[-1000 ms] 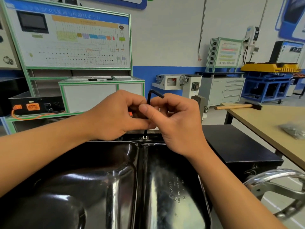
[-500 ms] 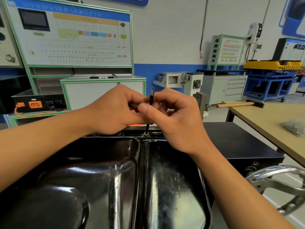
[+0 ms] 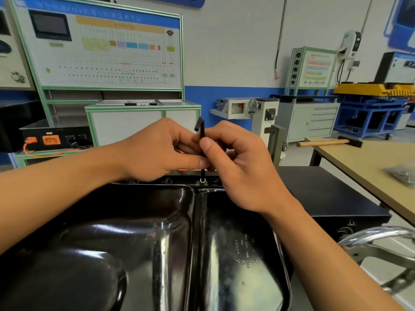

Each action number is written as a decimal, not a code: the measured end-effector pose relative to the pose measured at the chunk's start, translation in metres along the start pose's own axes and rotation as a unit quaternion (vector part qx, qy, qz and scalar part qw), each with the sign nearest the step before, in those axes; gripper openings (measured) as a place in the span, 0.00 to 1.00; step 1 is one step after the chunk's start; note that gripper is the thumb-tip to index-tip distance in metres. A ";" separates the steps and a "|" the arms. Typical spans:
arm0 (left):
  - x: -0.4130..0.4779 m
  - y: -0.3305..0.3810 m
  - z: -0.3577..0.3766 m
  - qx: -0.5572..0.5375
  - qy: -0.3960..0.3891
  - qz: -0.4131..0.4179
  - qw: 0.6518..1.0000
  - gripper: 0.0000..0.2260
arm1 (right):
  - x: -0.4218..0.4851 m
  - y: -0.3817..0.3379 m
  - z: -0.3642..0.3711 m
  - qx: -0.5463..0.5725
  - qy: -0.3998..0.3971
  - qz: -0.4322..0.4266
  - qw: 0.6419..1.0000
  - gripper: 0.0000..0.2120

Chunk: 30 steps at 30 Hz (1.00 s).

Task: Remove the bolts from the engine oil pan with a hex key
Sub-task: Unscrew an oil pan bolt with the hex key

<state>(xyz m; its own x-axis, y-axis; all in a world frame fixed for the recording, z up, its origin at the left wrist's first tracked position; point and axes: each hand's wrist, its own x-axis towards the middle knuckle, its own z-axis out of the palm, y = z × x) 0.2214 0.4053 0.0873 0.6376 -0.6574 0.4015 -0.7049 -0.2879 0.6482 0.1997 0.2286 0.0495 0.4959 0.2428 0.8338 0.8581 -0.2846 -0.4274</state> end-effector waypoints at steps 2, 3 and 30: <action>0.002 0.001 0.000 0.012 0.013 -0.009 1.000 0.03 | -0.001 0.000 0.000 0.002 0.014 -0.004 1.000 0.04; 0.003 0.001 0.001 0.013 0.020 -0.021 1.000 0.03 | -0.001 0.000 0.001 0.001 0.026 -0.005 1.000 0.04; 0.007 0.000 0.009 0.048 0.076 -0.034 0.995 0.09 | -0.001 0.000 0.003 0.002 0.063 0.003 0.998 0.05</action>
<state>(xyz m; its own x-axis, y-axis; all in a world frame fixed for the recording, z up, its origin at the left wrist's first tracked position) 0.2231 0.3947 0.0839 0.7195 -0.5226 0.4574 -0.6804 -0.3983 0.6152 0.1993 0.2310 0.0474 0.4799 0.1219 0.8688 0.8560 -0.2819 -0.4333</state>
